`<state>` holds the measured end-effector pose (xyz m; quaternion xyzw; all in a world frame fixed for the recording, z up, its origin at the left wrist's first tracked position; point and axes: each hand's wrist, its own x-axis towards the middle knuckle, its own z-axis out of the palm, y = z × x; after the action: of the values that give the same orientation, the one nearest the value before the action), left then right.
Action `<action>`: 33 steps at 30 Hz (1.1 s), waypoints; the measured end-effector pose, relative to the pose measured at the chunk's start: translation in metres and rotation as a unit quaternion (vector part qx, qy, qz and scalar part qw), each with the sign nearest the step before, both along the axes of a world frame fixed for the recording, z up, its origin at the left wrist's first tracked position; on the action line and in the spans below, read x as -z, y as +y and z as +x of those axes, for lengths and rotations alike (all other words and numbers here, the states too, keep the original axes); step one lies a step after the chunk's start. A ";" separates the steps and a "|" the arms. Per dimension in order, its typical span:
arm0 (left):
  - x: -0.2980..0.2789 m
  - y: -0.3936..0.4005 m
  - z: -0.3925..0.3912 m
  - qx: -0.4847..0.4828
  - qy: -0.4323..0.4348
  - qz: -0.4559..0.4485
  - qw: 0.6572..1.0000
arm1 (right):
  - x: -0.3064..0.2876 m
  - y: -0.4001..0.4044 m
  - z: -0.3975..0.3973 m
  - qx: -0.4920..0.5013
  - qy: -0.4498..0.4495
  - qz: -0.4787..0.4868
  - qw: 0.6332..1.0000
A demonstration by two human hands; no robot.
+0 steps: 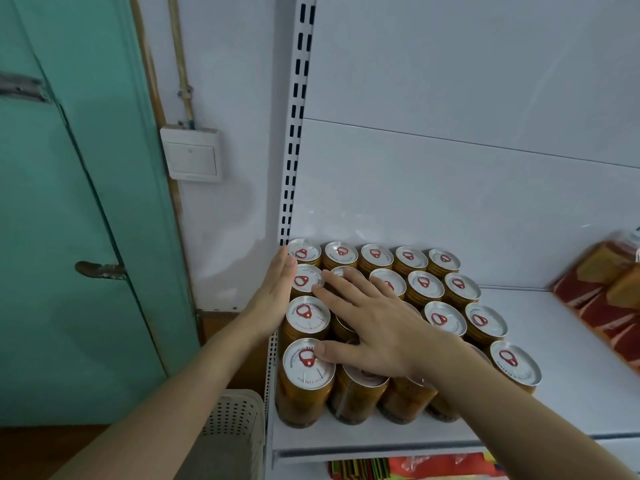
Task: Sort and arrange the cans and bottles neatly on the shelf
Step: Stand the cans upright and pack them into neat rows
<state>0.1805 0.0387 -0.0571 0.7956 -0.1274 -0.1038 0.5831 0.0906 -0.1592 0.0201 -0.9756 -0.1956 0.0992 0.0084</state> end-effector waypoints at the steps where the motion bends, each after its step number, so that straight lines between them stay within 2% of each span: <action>1: -0.001 0.000 0.000 0.003 0.000 0.009 1.000 | 0.001 0.000 0.000 0.000 -0.001 0.000 1.000; 8: -0.008 0.007 0.004 0.001 -0.047 0.077 0.996 | 0.000 0.001 0.000 0.005 -0.027 0.004 1.000; 11: -0.018 0.012 0.000 -0.023 -0.100 0.082 0.991 | -0.002 -0.004 -0.008 0.016 -0.063 0.033 0.997; 13: -0.030 0.012 -0.006 -0.022 -0.152 0.118 0.981 | -0.004 -0.014 -0.017 0.030 -0.078 0.027 0.996; 18: -0.070 -0.009 -0.041 -0.012 -0.263 0.293 0.919 | -0.016 -0.051 -0.049 0.086 -0.108 0.005 0.990; 23: -0.102 -0.060 -0.091 0.011 -0.319 0.411 0.854 | -0.025 -0.103 -0.096 0.114 -0.116 0.008 0.987; 27: -0.115 -0.119 -0.131 0.016 -0.336 0.438 0.834 | -0.031 -0.157 -0.136 0.124 -0.134 0.017 0.983; 33: -0.112 -0.232 -0.193 0.053 -0.357 0.406 0.840 | -0.025 -0.256 -0.212 0.168 -0.131 0.024 0.977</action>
<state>-0.0123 -0.1934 0.0545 0.9349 -0.3154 0.1140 0.1160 -0.1215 -0.4148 0.0455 -0.9986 -0.0309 -0.0375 0.0225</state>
